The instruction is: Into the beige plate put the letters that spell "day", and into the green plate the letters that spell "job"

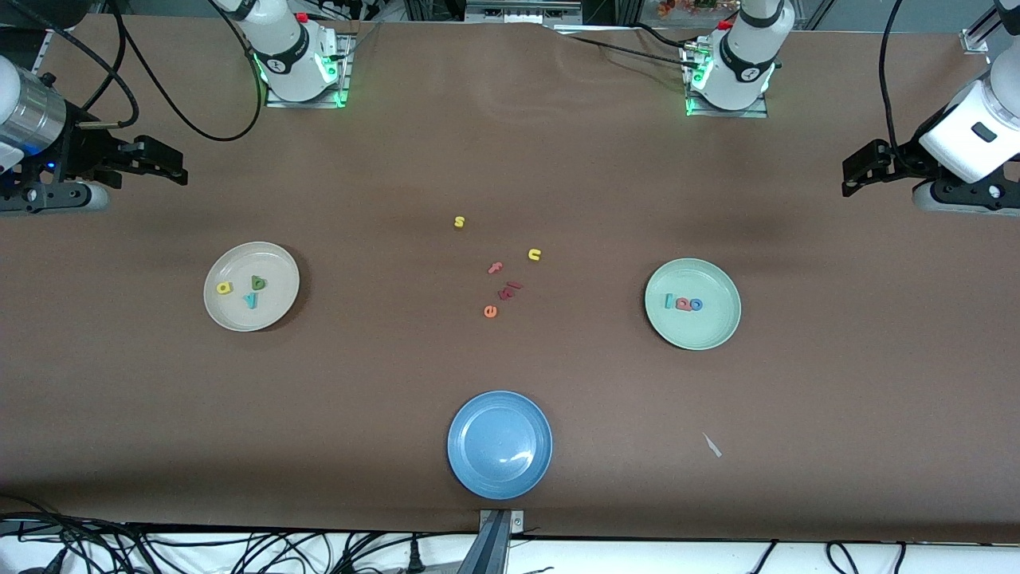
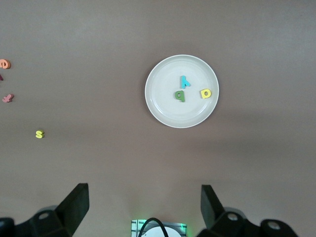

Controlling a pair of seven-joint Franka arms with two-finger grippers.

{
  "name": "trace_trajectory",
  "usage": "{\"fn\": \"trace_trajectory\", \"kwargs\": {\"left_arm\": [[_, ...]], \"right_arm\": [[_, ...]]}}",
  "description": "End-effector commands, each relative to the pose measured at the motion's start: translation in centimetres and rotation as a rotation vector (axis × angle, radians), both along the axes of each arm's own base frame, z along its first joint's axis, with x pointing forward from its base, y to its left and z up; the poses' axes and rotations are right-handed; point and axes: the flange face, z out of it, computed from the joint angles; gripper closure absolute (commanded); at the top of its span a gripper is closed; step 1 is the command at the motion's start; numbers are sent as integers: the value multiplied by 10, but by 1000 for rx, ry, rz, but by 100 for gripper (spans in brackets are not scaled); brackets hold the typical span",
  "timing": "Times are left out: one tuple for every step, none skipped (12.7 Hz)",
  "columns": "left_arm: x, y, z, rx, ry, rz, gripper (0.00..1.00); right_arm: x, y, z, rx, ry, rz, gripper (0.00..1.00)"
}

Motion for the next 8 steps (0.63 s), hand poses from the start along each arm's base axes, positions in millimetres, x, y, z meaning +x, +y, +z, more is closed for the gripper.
{"fn": "trace_trajectory", "kwargs": {"left_arm": [[-6,2,5,12,4,-19,0],[-6,0,5,12,4,-22,0],[-6,-1,5,12,4,-23,0],[-6,-1,5,12,4,-23,0],[-6,0,4,12,6,-22,0],[-6,-1,5,13,4,-22,0],[-6,-1,5,16,4,-22,0],[-6,-2,5,17,4,-23,0]], "right_arm": [[1,-1,6,-11,-5,16,0],[2,-2,6,-11,-5,16,0],[1,-1,6,-11,-5,16,0],[1,0,6,-11,-5,17,0],[1,0,6,-11,-3,17,0],[1,0,6,-11,-5,17,0],[2,-1,5,-11,-3,16,0],[1,-1,6,-11,-3,17,0]]}}
